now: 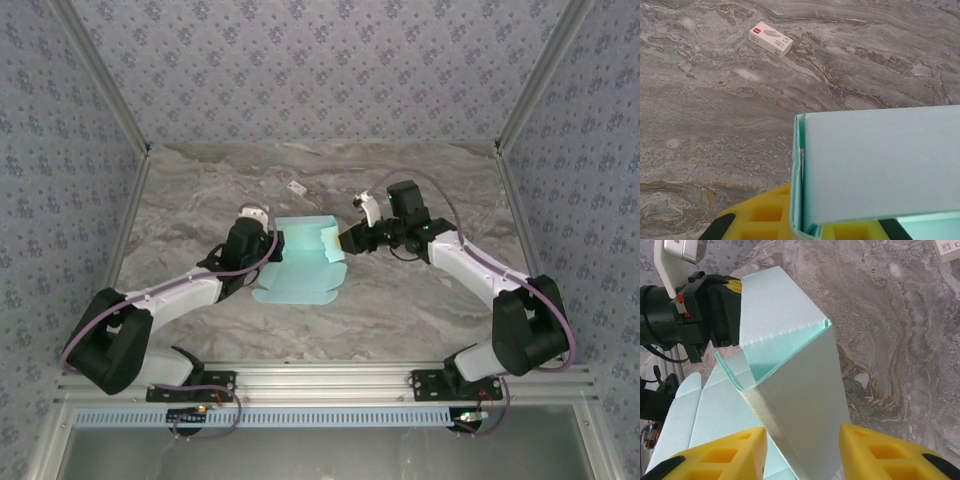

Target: Fold the paper box

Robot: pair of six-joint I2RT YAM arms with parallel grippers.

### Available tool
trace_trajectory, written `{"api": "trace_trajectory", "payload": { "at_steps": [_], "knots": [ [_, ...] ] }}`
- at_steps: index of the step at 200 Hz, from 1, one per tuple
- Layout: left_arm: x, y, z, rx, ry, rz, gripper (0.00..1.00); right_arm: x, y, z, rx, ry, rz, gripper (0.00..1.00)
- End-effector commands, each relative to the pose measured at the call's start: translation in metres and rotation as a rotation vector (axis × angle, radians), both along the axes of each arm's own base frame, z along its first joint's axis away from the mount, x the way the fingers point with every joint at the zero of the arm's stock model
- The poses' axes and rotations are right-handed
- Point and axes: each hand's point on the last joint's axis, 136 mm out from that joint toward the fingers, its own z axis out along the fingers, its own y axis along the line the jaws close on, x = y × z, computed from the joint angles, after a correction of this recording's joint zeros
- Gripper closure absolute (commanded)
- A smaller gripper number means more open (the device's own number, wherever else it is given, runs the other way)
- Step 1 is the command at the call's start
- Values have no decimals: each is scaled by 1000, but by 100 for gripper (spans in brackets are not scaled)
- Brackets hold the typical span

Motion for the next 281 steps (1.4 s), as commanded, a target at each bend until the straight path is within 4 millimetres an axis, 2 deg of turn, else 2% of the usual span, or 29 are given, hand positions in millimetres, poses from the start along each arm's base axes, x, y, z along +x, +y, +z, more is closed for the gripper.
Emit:
{"api": "trace_trajectory", "payload": {
  "at_steps": [1, 75, 133, 166, 186, 216, 245, 255, 259, 281],
  "knots": [
    [4, -13, 30, -68, -53, -35, 99, 9, 2, -1, -42, -55, -23, 55],
    [5, -15, 32, -73, -57, -38, 99, 21, 6, -2, -189, -166, -150, 55],
    [5, -16, 30, -74, -52, -42, 99, 24, 11, -3, -282, -236, -255, 63],
    [4, -18, 30, -78, -51, -45, 99, 26, 15, -5, -311, -243, -307, 64],
    [4, -18, 30, -77, -52, -46, 99, 31, 12, -7, -358, -245, -377, 65],
    [3, -19, 31, -81, -51, -48, 99, 38, 7, -5, -439, -257, -502, 72],
    [3, -20, 30, -88, -47, -42, 99, 42, -7, -7, -586, -291, -638, 79],
    [3, -19, 30, -88, -44, -36, 99, 40, -13, -14, -640, -297, -670, 80],
    [3, -18, 30, -89, -44, -32, 99, 44, -10, -2, -628, -315, -693, 81],
    [3, -15, 28, -81, -40, -15, 99, 43, -15, 2, -680, -345, -750, 83]
  ]
}}
